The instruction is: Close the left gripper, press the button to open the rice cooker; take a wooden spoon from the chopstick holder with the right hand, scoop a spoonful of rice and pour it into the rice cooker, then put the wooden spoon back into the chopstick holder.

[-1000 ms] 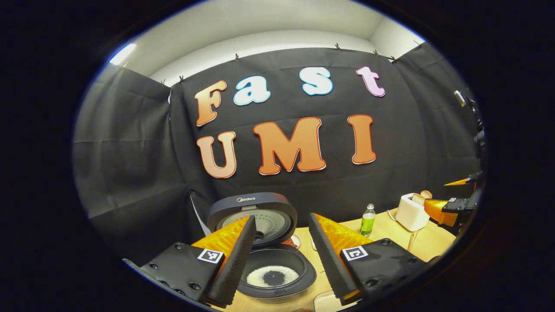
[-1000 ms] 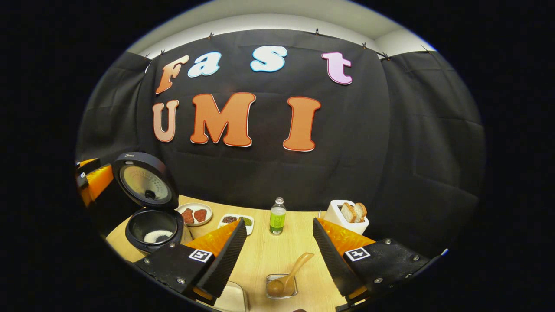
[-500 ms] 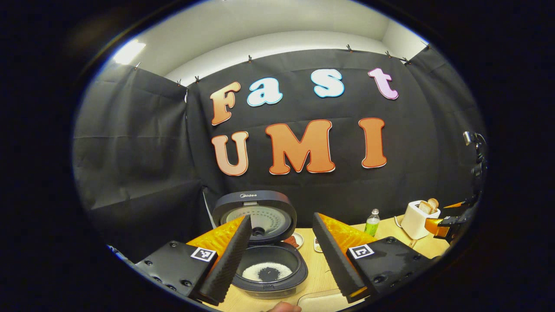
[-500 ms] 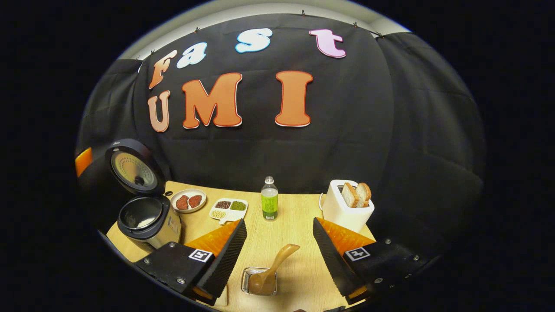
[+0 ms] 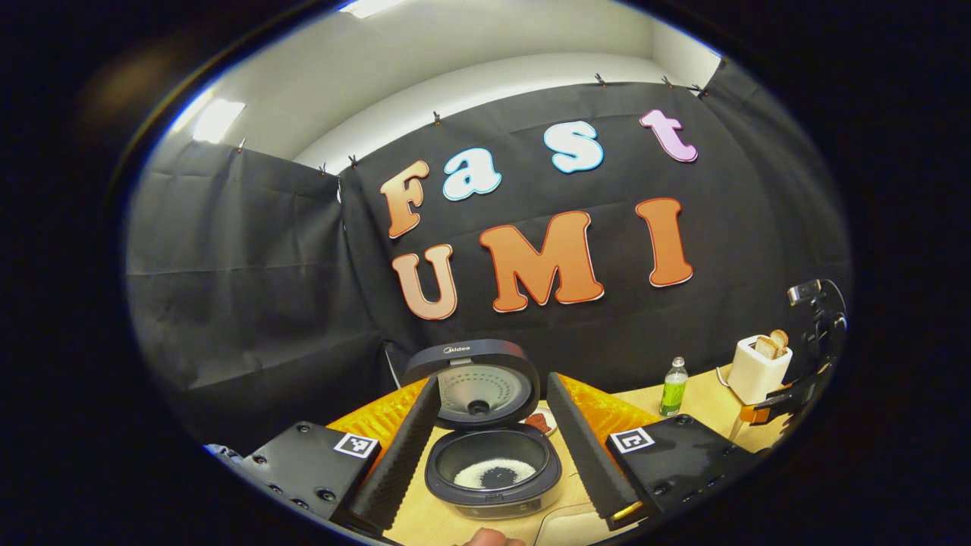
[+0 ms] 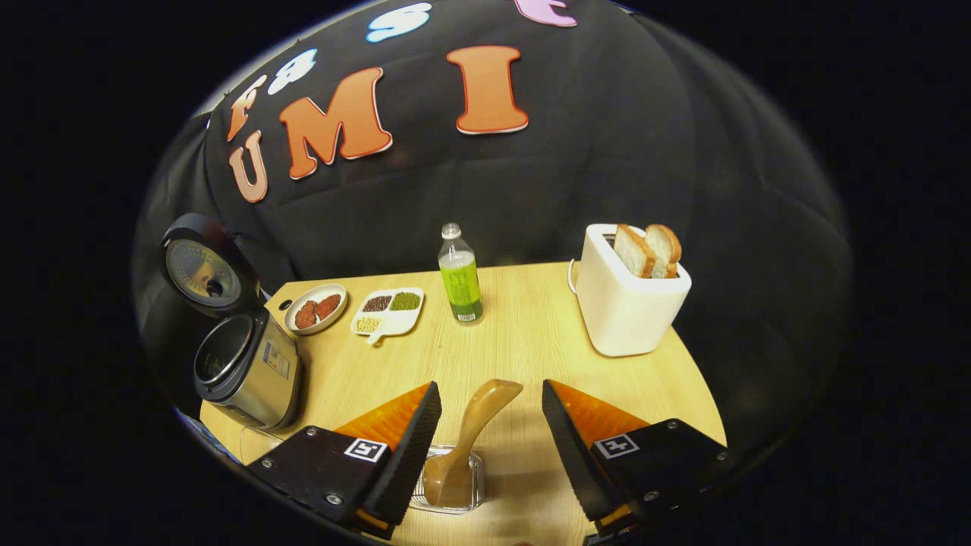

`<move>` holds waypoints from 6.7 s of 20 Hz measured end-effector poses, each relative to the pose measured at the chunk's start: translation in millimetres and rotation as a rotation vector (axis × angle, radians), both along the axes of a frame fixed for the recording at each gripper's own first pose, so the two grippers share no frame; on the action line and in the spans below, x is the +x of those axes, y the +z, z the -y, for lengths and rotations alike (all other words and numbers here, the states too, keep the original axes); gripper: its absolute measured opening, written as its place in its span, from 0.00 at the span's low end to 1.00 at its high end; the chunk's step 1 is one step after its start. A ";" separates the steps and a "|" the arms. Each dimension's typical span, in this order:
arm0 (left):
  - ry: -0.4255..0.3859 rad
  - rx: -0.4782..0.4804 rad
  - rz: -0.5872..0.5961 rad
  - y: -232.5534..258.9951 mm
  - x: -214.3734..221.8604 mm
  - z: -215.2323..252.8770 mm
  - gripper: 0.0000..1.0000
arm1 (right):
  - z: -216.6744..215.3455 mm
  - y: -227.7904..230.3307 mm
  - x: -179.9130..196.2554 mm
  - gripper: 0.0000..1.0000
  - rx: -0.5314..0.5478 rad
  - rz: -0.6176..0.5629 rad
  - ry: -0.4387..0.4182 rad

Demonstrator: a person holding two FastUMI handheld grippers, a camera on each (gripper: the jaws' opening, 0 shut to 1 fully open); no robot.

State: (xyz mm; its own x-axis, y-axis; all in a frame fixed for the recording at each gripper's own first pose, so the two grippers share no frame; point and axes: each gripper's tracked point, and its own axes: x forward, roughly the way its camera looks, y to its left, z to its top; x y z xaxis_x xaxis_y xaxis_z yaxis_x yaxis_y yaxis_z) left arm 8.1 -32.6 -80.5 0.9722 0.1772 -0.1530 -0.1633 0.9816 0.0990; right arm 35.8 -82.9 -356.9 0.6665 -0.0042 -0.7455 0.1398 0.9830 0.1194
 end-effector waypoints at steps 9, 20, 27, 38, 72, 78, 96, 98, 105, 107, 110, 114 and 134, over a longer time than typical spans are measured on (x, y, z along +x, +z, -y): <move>0.019 0.034 -0.010 0.8 -12.8 -3.5 0.95 | -11.6 -56.5 6.3 0.68 0.112 -0.150 -0.046; -0.018 0.032 -0.010 -4.8 -13.2 -11.8 1.00 | -29.8 -47.0 -6.2 0.21 0.214 -0.170 -0.135; -0.072 0.003 -0.017 -15.2 -4.3 -12.4 1.00 | -30.2 -24.0 -39.1 0.21 0.242 -0.103 -0.229; -0.099 -0.018 -0.041 -31.1 7.1 -41.3 1.00 | -39.3 9.3 -42.4 0.14 0.162 -0.024 -0.284; -0.146 -0.075 -0.090 -67.4 3.0 -107.7 0.92 | -196.8 34.1 -97.2 0.13 -0.172 0.037 0.042; -0.182 -0.062 -0.108 -77.9 11.1 -113.9 1.00 | -215.6 9.5 -108.6 0.12 -0.253 0.034 0.103; -0.312 -0.011 -0.139 -99.2 24.5 -111.6 0.87 | -249.0 1.3 -107.3 0.12 0.143 0.019 -0.223; -0.313 -0.011 -0.145 -101.1 24.4 -114.8 0.88 | -255.0 0.3 -107.9 0.12 0.191 0.002 -0.238; -0.297 -0.026 -0.152 -106.8 24.3 -121.4 0.88 | -266.5 3.8 -105.1 0.12 0.336 -0.050 -0.223; -0.291 -0.031 -0.152 -106.8 23.8 -122.0 0.88 | -268.1 4.0 -103.4 0.12 0.357 -0.057 -0.214; -0.289 -0.032 -0.153 -106.2 21.6 -120.6 0.88 | -276.3 5.3 -102.3 0.12 0.417 -0.073 -0.194; -0.281 -0.034 -0.154 -106.5 20.3 -120.1 0.88 | -279.0 -0.5 -101.8 0.12 0.530 -0.112 -0.220; -0.252 -0.068 -0.168 -103.8 15.3 -91.4 0.88 | -243.6 -7.1 -98.0 0.12 0.867 -0.173 -0.276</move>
State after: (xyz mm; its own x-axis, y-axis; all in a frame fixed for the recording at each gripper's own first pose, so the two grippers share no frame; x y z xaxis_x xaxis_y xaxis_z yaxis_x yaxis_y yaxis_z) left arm 23.3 58.8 -184.3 0.9442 -0.0827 -0.3188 0.0996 0.9943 0.0371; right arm -62.2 160.7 -364.0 0.6036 0.4597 -0.6514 0.4403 0.4890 0.7530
